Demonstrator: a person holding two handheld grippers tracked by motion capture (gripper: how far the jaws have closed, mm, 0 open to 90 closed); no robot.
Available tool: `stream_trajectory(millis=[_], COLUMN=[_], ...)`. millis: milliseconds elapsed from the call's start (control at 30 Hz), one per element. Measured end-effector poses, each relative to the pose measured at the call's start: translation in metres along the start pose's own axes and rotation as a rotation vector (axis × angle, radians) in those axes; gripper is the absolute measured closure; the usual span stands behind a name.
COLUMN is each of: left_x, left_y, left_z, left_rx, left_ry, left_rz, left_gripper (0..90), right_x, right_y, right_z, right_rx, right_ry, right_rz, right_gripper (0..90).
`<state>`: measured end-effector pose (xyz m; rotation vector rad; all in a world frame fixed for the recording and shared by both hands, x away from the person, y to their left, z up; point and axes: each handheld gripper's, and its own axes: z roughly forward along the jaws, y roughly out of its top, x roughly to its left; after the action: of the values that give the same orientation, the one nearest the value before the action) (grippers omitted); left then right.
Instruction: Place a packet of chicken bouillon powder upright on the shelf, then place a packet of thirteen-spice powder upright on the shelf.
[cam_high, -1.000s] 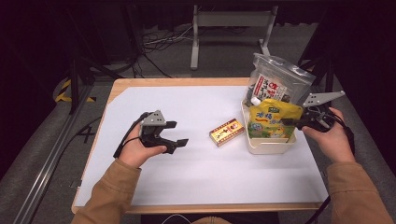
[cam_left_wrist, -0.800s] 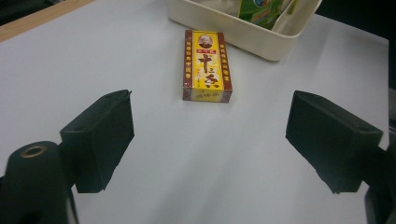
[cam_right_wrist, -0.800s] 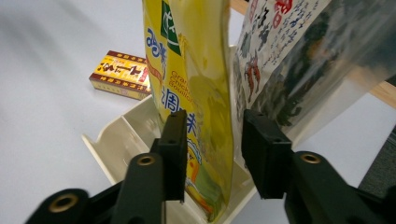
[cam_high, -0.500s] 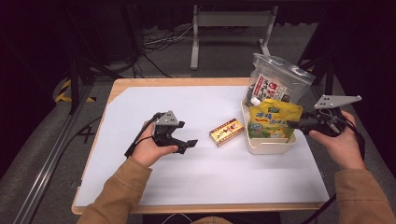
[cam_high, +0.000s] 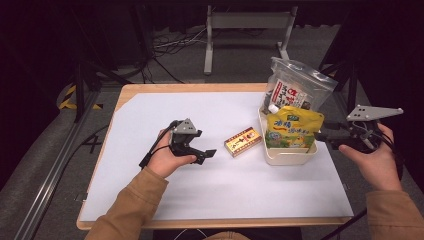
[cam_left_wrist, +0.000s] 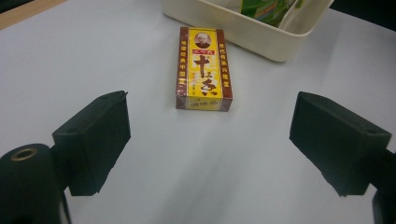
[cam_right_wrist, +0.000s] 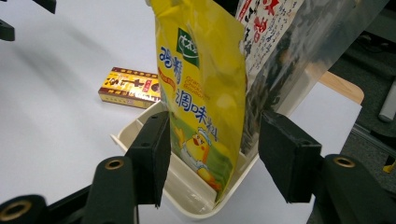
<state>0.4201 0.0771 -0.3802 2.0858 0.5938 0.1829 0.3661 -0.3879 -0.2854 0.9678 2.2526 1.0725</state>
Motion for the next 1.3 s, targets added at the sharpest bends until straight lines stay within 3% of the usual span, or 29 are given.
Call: stream_trajectory(millis=[167, 300, 567, 767, 1300], left_x=[-0.001, -0.001, 0.000, 0.002, 0.001], left_y=[0.003, 0.007, 0.014, 0.018, 0.015], left_z=[0.003, 0.008, 0.020, 0.037, 0.079], left_rx=[0.008, 0.048, 0.066, 0.061, 0.079], left_ry=[-0.001, -0.007, 0.005, -0.001, 0.012], left_rz=[-0.012, -0.018, -0.027, -0.060, -0.062], left_gripper=[12.8, 11.8, 11.8, 10.5, 7.8], right_x=[0.007, 0.016, 0.033, 0.040, 0.056], right_y=[0.000, 0.000, -0.004, -0.005, -0.003], right_z=[-0.006, -0.012, -0.015, -0.015, -0.012], right_rx=[-0.008, -0.022, -0.029, -0.034, -0.047], right_ry=[0.014, 0.035, 0.064, 0.076, 0.106], right_rz=[0.011, 0.030, 0.013, 0.007, -0.015], right_gripper=[43.6, 43.6, 43.9, 44.1, 43.0])
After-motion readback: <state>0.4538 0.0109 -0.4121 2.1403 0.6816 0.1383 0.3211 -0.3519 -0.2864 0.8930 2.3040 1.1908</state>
